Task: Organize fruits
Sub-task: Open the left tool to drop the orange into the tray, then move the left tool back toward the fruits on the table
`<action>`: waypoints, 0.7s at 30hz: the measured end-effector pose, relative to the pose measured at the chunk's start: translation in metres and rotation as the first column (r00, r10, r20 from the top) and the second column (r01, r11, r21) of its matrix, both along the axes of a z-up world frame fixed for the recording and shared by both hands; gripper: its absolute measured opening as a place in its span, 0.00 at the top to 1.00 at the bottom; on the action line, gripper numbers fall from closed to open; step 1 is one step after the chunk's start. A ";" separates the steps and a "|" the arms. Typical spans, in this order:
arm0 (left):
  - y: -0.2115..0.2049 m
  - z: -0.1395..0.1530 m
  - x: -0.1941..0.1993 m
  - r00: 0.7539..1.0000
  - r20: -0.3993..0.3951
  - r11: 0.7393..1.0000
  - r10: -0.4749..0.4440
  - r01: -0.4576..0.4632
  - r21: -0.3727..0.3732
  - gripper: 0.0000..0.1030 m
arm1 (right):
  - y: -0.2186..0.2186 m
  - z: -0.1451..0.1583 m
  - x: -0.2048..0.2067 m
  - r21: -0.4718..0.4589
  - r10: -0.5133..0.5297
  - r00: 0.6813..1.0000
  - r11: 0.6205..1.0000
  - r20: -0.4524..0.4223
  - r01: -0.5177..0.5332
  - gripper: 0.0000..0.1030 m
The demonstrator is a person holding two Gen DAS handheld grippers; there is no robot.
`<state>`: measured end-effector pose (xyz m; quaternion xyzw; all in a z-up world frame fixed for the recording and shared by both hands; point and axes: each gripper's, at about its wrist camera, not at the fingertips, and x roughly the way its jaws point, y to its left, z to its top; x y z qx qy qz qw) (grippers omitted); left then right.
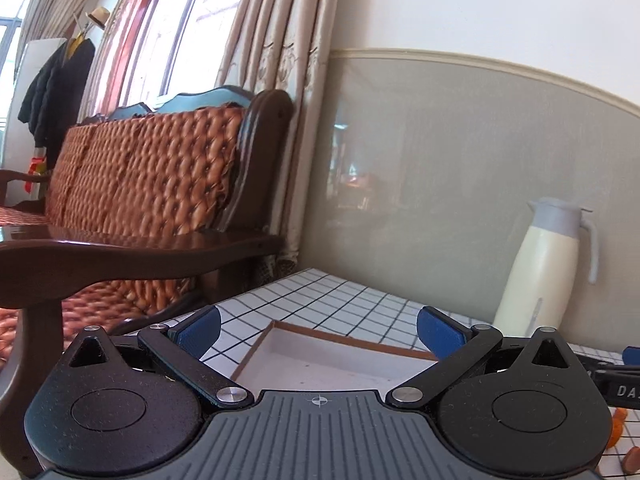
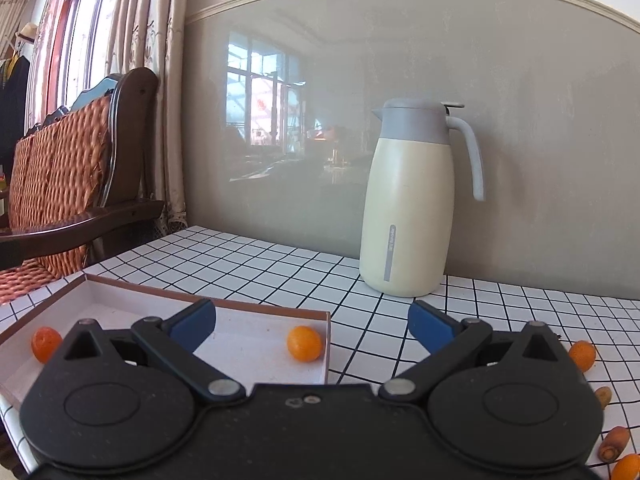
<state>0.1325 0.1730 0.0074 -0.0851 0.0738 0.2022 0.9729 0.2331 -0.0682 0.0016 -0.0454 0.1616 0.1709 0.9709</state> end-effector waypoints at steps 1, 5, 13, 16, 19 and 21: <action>-0.003 0.000 -0.001 1.000 -0.001 1.000 -0.002 0.002 0.008 0.00 | -0.001 0.001 -0.003 -0.002 0.008 1.000 1.000 0.002 -0.008 0.06; -0.014 -0.001 -0.001 0.998 -0.062 0.999 -0.025 0.028 0.037 0.00 | -0.011 0.004 -0.015 -0.001 0.012 1.000 1.000 0.007 -0.012 0.06; -0.052 0.001 -0.006 0.985 -0.129 0.991 -0.112 0.120 0.053 0.00 | -0.051 0.008 -0.050 0.001 -0.043 0.999 0.999 0.019 0.043 0.06; -0.069 -0.004 -0.018 0.975 -0.158 0.981 -0.156 0.172 0.094 0.00 | -0.070 0.007 -0.062 -0.009 -0.070 0.997 0.997 0.027 0.070 0.06; -0.081 -0.011 -0.030 0.961 -0.186 0.972 -0.204 0.221 0.076 0.00 | -0.087 0.006 -0.070 -0.019 -0.097 0.995 0.995 0.032 0.097 0.06; -0.090 -0.008 -0.035 0.960 -0.166 0.971 -0.223 0.235 0.053 0.00 | -0.098 0.005 -0.075 -0.035 -0.111 0.993 0.993 0.034 0.112 0.06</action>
